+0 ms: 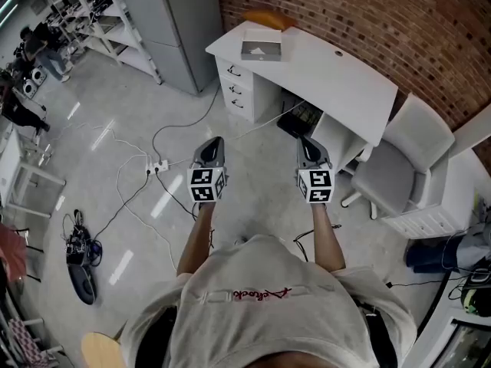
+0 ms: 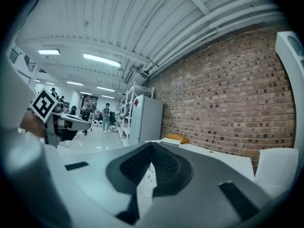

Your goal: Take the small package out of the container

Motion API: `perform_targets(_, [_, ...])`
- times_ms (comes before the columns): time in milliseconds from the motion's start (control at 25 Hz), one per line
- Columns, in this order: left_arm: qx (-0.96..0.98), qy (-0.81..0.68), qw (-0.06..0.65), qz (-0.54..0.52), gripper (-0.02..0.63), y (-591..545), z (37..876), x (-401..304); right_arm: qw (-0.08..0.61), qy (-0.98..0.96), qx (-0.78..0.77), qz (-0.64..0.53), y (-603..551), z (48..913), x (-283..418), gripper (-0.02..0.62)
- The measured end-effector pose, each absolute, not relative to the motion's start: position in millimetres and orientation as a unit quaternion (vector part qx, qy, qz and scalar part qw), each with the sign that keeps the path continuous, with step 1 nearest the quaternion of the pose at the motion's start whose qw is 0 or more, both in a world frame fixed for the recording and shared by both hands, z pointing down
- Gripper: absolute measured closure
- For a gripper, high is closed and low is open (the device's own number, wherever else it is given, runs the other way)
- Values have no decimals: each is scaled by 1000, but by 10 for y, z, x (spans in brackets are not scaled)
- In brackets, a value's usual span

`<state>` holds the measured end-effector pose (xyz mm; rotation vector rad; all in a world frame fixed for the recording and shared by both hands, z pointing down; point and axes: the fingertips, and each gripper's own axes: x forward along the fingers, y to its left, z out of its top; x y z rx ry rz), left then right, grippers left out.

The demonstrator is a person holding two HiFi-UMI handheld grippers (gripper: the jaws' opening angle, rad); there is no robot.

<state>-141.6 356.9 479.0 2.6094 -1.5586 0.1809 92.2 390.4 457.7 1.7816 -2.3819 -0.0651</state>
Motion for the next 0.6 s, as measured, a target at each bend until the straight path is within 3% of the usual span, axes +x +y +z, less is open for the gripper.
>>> perform_targets(600, [852,-516,60,61,597,3616,4927,-1007,70,-811,580,-29,3909,4645,1166,584])
